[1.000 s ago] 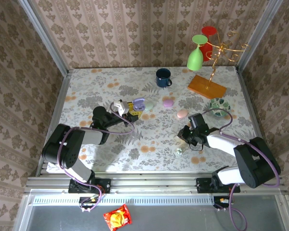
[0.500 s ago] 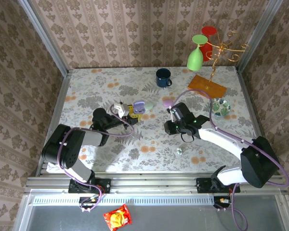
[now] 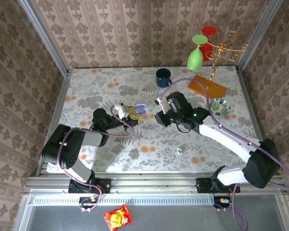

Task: Insert wireless bluetooth earbuds into charging case

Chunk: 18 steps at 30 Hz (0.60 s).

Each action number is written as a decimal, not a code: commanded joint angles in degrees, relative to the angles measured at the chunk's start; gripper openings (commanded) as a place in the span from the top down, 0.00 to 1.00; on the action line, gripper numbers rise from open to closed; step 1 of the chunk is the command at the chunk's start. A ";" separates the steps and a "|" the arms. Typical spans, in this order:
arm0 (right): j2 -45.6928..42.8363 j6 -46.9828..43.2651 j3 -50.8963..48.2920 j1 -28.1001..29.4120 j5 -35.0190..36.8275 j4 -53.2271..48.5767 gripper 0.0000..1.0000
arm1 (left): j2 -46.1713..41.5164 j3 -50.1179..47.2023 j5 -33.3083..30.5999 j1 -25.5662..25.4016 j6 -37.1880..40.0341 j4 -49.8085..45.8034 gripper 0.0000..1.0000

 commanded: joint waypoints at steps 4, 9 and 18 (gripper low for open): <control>5.10 -7.66 7.81 1.50 -3.07 -2.78 0.77 | -1.22 -0.40 2.38 -0.95 -0.77 1.48 0.66; 8.11 -9.74 11.08 2.50 -2.73 -4.47 0.77 | -1.27 -0.39 2.47 -1.12 -0.70 1.43 0.66; 11.00 -11.06 12.14 3.52 -1.16 -5.70 0.77 | -1.22 -0.23 2.43 -0.97 -0.70 1.48 0.66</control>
